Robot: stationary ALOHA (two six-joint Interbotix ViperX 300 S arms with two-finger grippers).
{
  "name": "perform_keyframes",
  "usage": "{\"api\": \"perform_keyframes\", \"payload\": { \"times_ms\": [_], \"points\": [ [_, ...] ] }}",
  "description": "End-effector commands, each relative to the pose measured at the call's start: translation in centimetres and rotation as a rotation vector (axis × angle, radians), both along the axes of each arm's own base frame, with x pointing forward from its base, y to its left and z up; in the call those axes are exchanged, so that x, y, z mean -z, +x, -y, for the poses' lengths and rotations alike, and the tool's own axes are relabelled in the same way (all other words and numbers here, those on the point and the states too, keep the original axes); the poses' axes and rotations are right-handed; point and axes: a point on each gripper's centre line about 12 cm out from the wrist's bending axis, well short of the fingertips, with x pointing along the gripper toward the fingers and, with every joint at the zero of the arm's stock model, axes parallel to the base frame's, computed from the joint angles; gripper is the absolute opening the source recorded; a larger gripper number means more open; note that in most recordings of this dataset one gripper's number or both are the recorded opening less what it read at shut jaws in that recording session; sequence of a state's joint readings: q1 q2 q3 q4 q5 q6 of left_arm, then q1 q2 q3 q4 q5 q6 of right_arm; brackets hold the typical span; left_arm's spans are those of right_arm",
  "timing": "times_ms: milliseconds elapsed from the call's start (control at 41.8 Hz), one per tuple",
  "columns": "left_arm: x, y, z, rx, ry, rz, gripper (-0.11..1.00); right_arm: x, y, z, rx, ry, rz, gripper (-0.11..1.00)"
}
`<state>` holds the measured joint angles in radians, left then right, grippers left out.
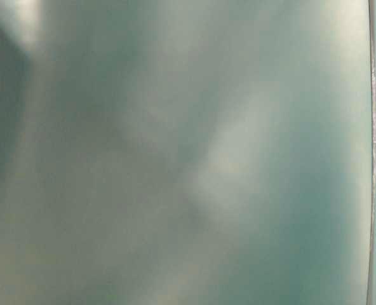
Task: Scoop the yellow hexagonal prism block from the bowl with a spoon using the right arm.
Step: 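Move the right gripper left toward the red spoon handle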
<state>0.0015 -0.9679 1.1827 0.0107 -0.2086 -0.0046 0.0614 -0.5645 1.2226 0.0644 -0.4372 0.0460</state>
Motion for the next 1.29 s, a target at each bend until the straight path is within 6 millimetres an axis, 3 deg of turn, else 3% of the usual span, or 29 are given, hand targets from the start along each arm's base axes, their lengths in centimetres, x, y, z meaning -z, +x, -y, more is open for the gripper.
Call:
{"api": "perform_keyframes", "payload": {
  "times_ms": [0,694,1269],
  "points": [
    [-1.0,0.2,0.0,0.002,0.003,0.026,0.01,0.6,0.5,-0.4,-0.005,0.017,0.005,0.55],
    [-1.0,0.2,0.0,0.002,0.011,0.025,0.01,8.5,-0.4,-4.4,0.005,0.082,-0.060,0.55],
    [-0.7,0.3,0.0,0.002,0.012,0.011,0.01,11.8,-1.2,-5.1,0.016,0.100,-0.171,0.55]
  ]
}}
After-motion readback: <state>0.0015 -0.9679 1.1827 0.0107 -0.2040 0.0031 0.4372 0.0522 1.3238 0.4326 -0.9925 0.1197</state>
